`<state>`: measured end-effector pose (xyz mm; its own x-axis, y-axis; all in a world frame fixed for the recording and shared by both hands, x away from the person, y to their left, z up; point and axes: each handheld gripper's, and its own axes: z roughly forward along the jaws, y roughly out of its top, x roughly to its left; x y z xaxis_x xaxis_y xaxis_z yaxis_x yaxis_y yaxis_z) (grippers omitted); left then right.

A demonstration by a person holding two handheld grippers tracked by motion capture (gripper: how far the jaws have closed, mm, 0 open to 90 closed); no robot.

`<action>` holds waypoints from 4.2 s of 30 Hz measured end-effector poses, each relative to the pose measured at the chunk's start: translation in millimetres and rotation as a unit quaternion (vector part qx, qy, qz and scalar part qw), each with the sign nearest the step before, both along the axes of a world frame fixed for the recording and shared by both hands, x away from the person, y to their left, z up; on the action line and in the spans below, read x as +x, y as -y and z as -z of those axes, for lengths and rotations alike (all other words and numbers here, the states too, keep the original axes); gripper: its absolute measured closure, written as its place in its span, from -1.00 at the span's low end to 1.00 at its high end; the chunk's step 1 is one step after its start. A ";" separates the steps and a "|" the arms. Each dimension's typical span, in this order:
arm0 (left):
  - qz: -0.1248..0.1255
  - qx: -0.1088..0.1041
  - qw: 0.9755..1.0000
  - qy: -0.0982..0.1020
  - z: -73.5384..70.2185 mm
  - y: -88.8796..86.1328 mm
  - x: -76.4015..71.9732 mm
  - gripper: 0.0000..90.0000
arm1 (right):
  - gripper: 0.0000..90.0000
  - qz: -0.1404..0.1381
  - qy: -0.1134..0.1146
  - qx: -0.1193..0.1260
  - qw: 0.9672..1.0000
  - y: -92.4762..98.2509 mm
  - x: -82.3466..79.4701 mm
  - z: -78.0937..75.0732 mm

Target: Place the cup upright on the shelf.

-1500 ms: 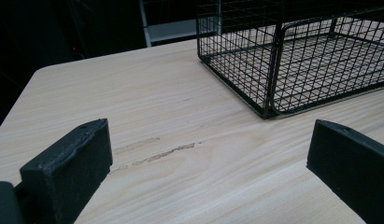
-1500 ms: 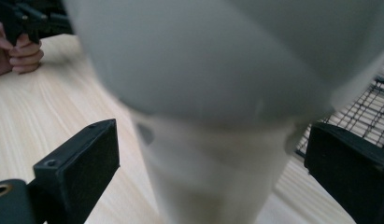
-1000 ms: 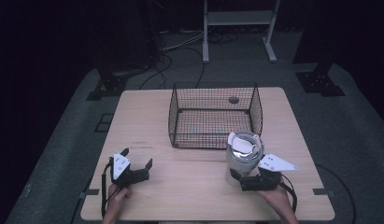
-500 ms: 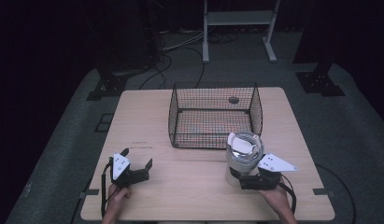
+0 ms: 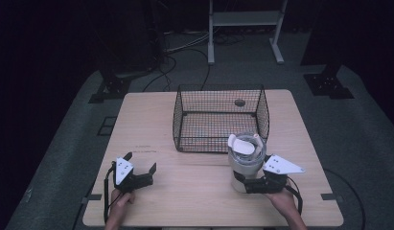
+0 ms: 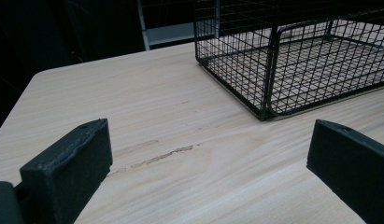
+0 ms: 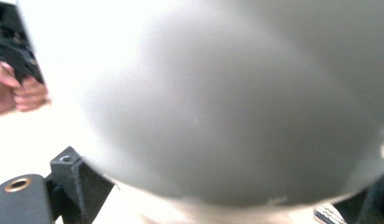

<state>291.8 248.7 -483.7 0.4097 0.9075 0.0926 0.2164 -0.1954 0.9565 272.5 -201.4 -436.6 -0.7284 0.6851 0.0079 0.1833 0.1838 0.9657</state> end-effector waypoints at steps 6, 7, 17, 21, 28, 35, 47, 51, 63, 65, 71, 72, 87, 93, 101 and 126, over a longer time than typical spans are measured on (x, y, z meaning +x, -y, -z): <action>-0.001 -0.004 1.000 0.001 0.1 -0.1 0.3 -1.00 | -0.82 -0.009 0.006 0.007 1.000 -3.6 5.2 -14.9; -0.001 -0.003 1.000 0.001 0.1 -0.1 0.2 -1.00 | -0.82 -0.011 0.008 0.008 1.000 -4.2 6.4 -17.4; -0.001 -0.002 1.000 0.000 -0.2 -0.5 0.1 -1.00 | -0.82 -0.031 0.021 0.020 0.999 -12.9 15.0 -42.2; -0.001 -0.002 1.000 0.000 -0.2 -0.8 0.3 -1.00 | -0.82 -0.038 0.024 0.024 0.999 -16.4 19.4 -52.1; -0.001 -0.002 1.000 0.000 -0.2 -0.8 0.3 -1.00 | -0.82 -0.042 0.032 0.030 0.998 -22.2 26.5 -71.8; -0.001 -0.002 1.000 0.000 -0.2 -0.8 0.2 -1.00 | -0.82 -0.042 0.037 0.029 0.998 -27.2 34.9 -94.2; -0.001 -0.002 1.000 0.001 -0.2 -1.1 0.6 -1.00 | -0.82 -0.041 0.039 0.019 0.998 -39.7 62.1 -127.9; -0.001 -0.001 1.000 0.002 -0.1 -0.9 0.4 -1.00 | -0.82 -0.037 0.038 0.017 0.998 -45.8 72.6 -132.5; 0.000 -0.004 1.000 0.003 -0.1 -0.8 0.0 -1.00 | -0.82 -0.027 0.030 -0.010 0.999 -74.8 126.5 -136.8; 0.001 -0.002 1.000 0.003 -0.1 -0.6 -0.3 -1.00 | -0.82 -0.025 0.028 -0.009 0.999 -77.5 134.6 -136.4; -0.001 -0.005 1.000 0.002 -0.3 -1.7 -0.5 -1.00 | -0.82 -0.022 0.020 -0.012 0.999 -86.4 156.1 -135.2; -0.001 -0.004 1.000 0.001 -0.4 -1.9 -0.5 -1.00 | -0.82 -0.022 0.021 -0.016 0.999 -87.9 159.6 -135.0; -0.003 -0.005 1.000 0.002 -0.3 -1.6 -0.6 -1.00 | -0.82 -0.008 -0.002 -0.014 1.000 -105.6 205.8 -116.2; -0.003 -0.007 1.000 0.003 -0.3 -1.7 -0.9 -1.00 | -0.82 -0.012 -0.018 -0.014 1.000 -109.7 224.0 -100.8; -0.002 -0.013 1.000 0.003 -0.5 -3.8 -0.6 -1.00 | -0.82 -0.018 -0.030 -0.034 0.999 -118.2 233.4 -86.5; 0.000 -0.015 1.000 0.005 -0.6 -4.5 -1.5 -1.00 | -0.82 -0.013 -0.089 -0.075 0.993 -132.1 260.4 -43.5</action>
<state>290.4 253.3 -483.1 0.4097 0.9096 0.0692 0.2072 -0.1667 0.9640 533.0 -69.3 -393.1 -0.7422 0.6692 0.0372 0.3425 0.3309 0.8793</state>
